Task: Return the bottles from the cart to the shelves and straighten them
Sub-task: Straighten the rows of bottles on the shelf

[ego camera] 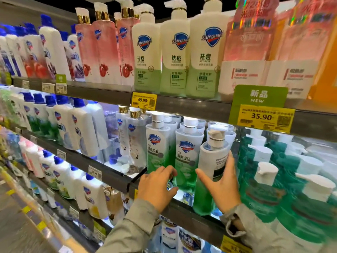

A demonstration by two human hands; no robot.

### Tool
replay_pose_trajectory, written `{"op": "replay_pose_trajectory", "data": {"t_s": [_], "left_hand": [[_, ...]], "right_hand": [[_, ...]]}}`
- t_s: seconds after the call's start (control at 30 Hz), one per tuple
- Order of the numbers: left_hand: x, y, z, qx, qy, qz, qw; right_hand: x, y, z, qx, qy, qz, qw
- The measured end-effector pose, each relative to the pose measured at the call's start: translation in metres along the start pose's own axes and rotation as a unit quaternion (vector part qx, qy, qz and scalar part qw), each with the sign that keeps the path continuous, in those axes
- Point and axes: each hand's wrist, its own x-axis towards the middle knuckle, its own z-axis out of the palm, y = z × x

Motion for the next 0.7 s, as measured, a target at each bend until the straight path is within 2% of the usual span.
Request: {"op": "replay_pose_trajectory", "data": {"t_s": [0.17, 0.3, 0.5, 0.7], "left_hand": [[0.0, 0.002, 0.002, -0.001, -0.001, -0.002, 1.0], [-0.001, 0.001, 0.002, -0.01, 0.0, -0.002, 1.0], [-0.002, -0.004, -0.003, -0.014, 0.007, -0.006, 1.0], [0.001, -0.001, -0.003, -0.021, 0.008, -0.003, 1.0]], "right_hand": [[-0.004, -0.007, 0.018, -0.111, 0.107, -0.028, 0.988], [-0.003, -0.006, 0.028, -0.121, 0.178, -0.014, 0.976], [-0.004, -0.008, 0.019, -0.089, 0.148, 0.02, 0.985], [-0.013, -0.014, 0.011, -0.024, 0.102, 0.008, 0.995]]}}
